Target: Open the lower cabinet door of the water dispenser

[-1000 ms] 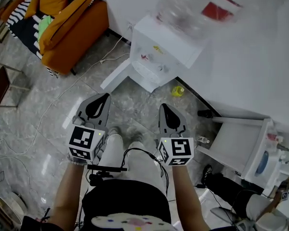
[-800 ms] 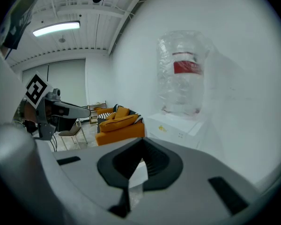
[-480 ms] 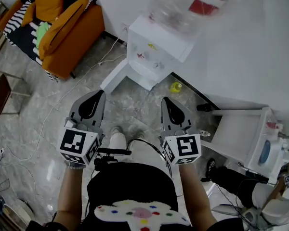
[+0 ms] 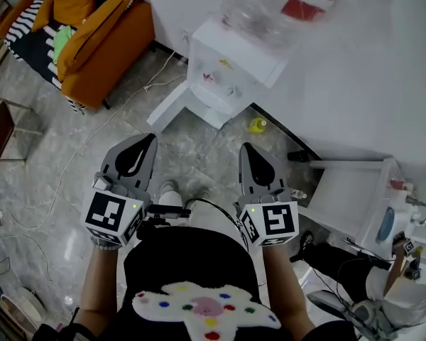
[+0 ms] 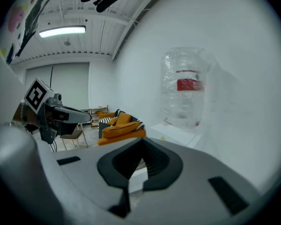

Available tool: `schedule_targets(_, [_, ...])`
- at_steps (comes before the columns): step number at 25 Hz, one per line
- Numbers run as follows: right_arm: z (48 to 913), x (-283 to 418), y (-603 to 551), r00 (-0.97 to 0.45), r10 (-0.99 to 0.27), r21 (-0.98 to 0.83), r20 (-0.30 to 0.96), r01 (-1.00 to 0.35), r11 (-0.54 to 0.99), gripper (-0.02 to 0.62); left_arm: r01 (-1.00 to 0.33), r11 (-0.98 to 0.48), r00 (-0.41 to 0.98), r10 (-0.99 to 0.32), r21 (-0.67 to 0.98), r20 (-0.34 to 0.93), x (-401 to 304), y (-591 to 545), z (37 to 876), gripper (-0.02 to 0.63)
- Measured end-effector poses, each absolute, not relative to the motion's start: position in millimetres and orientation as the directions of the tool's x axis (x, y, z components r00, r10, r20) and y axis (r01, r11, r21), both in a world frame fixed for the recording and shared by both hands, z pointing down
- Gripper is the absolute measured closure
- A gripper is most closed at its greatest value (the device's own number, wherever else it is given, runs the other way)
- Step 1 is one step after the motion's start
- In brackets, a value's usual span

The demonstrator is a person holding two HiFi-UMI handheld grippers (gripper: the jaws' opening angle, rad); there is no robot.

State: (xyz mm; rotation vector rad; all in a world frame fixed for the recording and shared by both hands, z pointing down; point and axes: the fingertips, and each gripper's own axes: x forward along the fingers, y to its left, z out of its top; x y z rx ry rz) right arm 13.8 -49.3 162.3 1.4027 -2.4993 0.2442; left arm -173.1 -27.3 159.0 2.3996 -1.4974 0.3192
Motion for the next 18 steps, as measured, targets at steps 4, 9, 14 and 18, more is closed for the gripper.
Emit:
schedule_targets(4, [161.3, 8.9, -48.0, -0.504, -0.807, -0.020, 0.307, -0.851, 0.524, 0.592, -0.895, -0.433, 0.444, -0.844, 0.108, 0.300, -172.4, -28.8, 151.7, 0.594])
schedule_targets(9, [161.5, 5.2, -50.6, -0.511, -0.803, -0.029, 0.306, -0.848, 0.529, 0.592, -0.893, -0.439, 0.449, -0.847, 0.104, 0.286, -171.4, -31.5, 148.1, 0.594])
schedule_targets(14, [153.5, 2.1, -57.1, -0.519, -0.802, -0.004, 0.294, -0.840, 0.542, 0.592, -0.895, -0.431, 0.444, -0.841, 0.115, 0.310, -172.3, -30.7, 154.5, 0.594])
schedule_targets(18, [152.9, -0.2, -57.1, -0.522, -0.802, 0.004, 0.292, -0.837, 0.546, 0.592, -0.892, -0.440, 0.450, -0.847, 0.103, 0.284, -171.1, -32.8, 150.5, 0.594])
